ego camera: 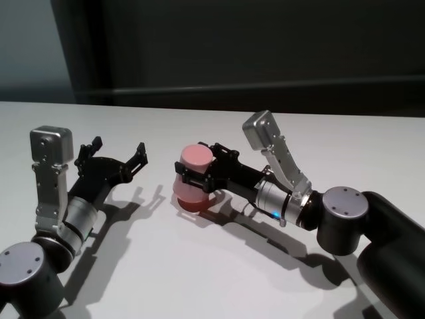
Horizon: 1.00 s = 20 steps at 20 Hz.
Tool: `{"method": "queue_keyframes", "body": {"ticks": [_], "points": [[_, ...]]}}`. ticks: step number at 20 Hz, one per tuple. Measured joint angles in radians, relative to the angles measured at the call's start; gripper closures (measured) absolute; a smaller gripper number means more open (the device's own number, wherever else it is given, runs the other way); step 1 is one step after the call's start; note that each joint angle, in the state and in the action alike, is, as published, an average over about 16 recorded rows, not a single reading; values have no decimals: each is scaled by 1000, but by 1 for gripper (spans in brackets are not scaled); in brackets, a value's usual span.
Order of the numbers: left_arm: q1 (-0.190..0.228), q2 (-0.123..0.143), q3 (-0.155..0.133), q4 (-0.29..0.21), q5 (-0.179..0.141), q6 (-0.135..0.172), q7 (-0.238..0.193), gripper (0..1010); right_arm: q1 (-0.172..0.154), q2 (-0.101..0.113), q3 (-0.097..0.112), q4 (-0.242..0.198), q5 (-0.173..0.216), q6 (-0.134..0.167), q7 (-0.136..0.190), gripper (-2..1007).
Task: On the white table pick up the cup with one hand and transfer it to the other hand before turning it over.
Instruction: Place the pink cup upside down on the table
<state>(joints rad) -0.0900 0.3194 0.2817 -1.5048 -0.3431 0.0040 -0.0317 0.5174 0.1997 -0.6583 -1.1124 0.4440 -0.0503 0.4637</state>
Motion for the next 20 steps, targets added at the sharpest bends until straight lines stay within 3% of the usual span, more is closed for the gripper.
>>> {"method": "queue_keyframes", "body": {"ticks": [9, 20], "points": [[0, 0, 0, 0, 0, 0, 0, 9, 2, -10, 1, 20, -34, 9, 12, 249], [0, 0, 0, 0, 0, 0, 0, 9, 6, -29, 17, 46, -51, 13, 35, 234]]}}
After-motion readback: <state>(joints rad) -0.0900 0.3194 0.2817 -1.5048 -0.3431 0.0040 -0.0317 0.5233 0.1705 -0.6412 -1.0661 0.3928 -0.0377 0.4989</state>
